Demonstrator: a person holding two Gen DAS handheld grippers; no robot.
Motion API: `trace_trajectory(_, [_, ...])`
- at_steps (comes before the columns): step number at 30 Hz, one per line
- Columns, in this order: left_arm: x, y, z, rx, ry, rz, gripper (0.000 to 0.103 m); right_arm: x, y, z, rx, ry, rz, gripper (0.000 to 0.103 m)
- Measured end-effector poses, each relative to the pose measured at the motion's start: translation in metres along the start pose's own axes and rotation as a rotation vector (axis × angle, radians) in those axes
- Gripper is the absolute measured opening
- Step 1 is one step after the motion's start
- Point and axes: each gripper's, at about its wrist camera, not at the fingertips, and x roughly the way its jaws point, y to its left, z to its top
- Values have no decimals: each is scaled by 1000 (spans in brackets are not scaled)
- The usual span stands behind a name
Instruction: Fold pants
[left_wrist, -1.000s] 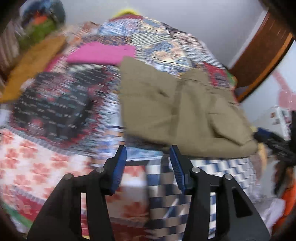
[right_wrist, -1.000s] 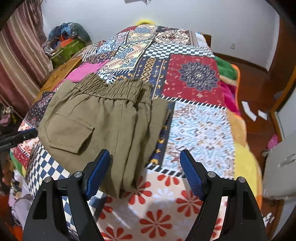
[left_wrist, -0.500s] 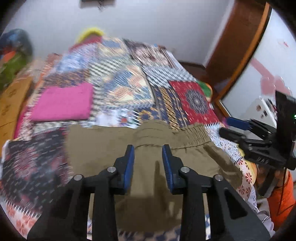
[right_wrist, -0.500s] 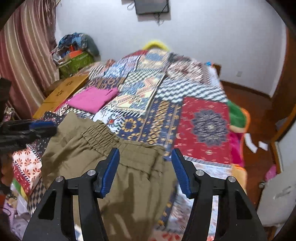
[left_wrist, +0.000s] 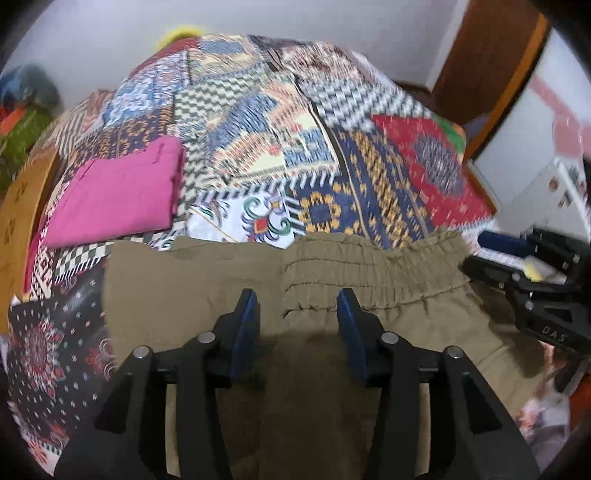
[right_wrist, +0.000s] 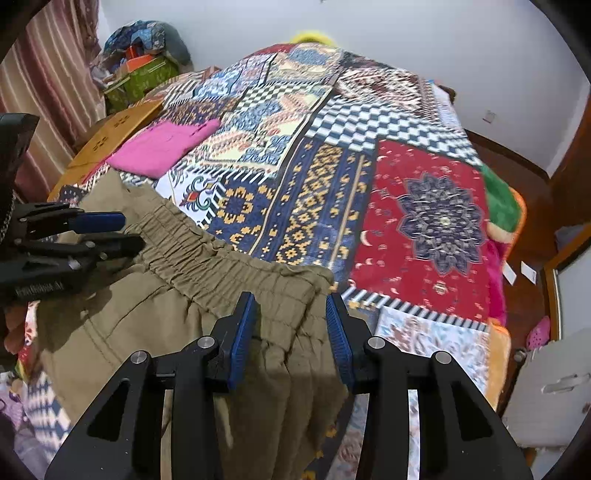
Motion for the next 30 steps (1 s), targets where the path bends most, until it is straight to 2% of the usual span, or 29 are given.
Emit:
trace_trajectory(1, [-9, 5, -1, -10, -16, 23, 56, -7, -1, -1, 3, -11, -7, 38])
trace_trajectory(2, [-15, 8, -1, -13, -30, 37, 68, -17, -3, -3, 7, -23, -15, 39])
trace_trajectory(3, [-25, 14, -3, -18, -52, 53, 76, -23, -6, -4, 10, -35, -19, 46])
trace_trajectory(4, [-33, 20, -5, -27, -69, 64, 89, -30, -7, -6, 14, -48, -25, 54])
trace_trajectory(5, [-43, 28, -8, -42, -89, 73, 94, -40, -9, -9, 22, -67, -33, 57])
trace_trajectory(6, [-49, 34, -10, -49, -97, 72, 94, -48, -11, -12, 29, -83, -39, 63])
trace_trajectory(11, [-60, 64, -26, -103, -71, 67, 94, -67, -13, -20, 64, -107, -43, 74])
trace_trajectory(13, [-59, 70, -33, -126, -54, 48, 94, -71, -12, -24, 81, -113, -38, 85])
trace_trajectory(16, [-51, 73, -46, -142, -18, 7, 94, -67, -10, -32, 104, -103, -16, 86])
trace_trajectory(21, [-33, 68, -61, -152, 46, -76, 95, -44, -4, -42, 131, -24, 11, 86])
trace_trajectory(30, [-12, 66, -55, -186, 84, -175, 96, -13, -4, -52, 153, 42, 24, 89])
